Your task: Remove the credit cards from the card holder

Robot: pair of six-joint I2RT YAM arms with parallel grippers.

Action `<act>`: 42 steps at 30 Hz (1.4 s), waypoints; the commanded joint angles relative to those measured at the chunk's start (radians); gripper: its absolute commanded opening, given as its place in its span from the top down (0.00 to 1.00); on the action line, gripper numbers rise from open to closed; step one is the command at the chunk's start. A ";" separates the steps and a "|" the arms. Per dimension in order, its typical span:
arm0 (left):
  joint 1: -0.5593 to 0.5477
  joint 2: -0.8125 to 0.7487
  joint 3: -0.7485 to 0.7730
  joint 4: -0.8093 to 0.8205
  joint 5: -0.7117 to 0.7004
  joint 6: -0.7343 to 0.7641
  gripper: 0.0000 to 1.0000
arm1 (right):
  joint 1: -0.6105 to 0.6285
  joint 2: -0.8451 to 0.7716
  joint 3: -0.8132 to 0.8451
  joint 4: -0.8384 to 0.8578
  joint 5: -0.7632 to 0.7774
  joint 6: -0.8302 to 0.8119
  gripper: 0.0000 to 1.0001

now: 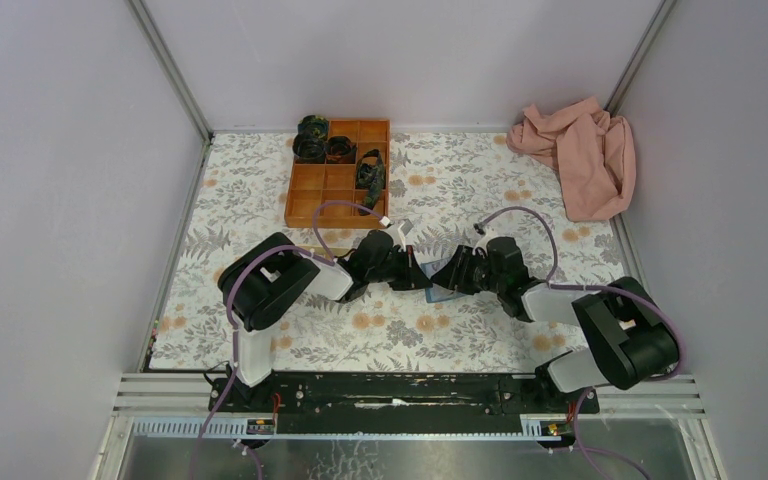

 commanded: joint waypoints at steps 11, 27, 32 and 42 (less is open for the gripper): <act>-0.005 0.037 0.012 -0.051 -0.013 0.015 1.00 | 0.062 0.084 -0.002 -0.021 -0.126 0.006 0.51; -0.004 0.032 0.012 -0.066 -0.020 0.021 1.00 | 0.034 -0.069 0.088 -0.296 -0.013 -0.101 0.50; -0.004 0.033 0.014 -0.068 -0.019 0.023 1.00 | 0.021 -0.087 0.091 -0.311 -0.006 -0.109 0.50; -0.005 0.043 0.021 -0.074 -0.016 0.023 1.00 | -0.016 -0.128 0.095 -0.339 -0.004 -0.118 0.51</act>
